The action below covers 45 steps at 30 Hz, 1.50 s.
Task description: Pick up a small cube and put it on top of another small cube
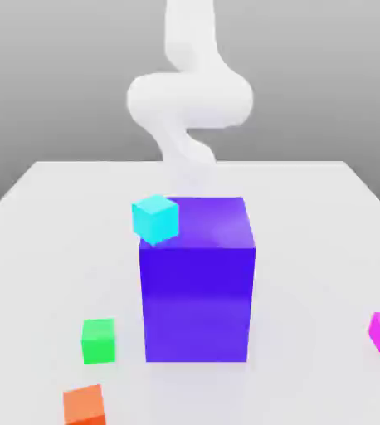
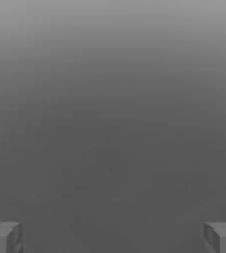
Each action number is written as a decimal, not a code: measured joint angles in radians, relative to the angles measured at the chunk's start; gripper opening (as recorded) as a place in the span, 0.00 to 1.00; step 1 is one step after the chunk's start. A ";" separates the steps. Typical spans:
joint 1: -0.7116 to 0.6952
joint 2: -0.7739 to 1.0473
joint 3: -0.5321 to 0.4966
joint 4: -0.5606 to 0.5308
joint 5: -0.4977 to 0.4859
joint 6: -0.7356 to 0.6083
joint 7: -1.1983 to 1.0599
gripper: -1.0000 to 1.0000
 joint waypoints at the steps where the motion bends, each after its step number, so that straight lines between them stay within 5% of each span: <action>1: -0.021 0.014 0.010 -0.033 0.006 -0.018 0.053 0.50; 11: -0.201 0.135 0.083 -0.321 0.058 -0.165 0.505 0.50; 15: -0.213 0.216 0.095 -0.412 0.066 -0.036 0.540 0.50; 16: -0.213 0.236 0.097 -0.433 0.067 0.003 0.542 0.00; 23: -0.215 0.241 0.099 -0.438 0.074 0.014 0.538 0.00; 28: -0.213 0.147 0.100 -0.352 0.078 -0.164 0.532 0.00; 45: 0.416 -0.007 0.430 -0.446 0.422 -0.159 0.363 0.00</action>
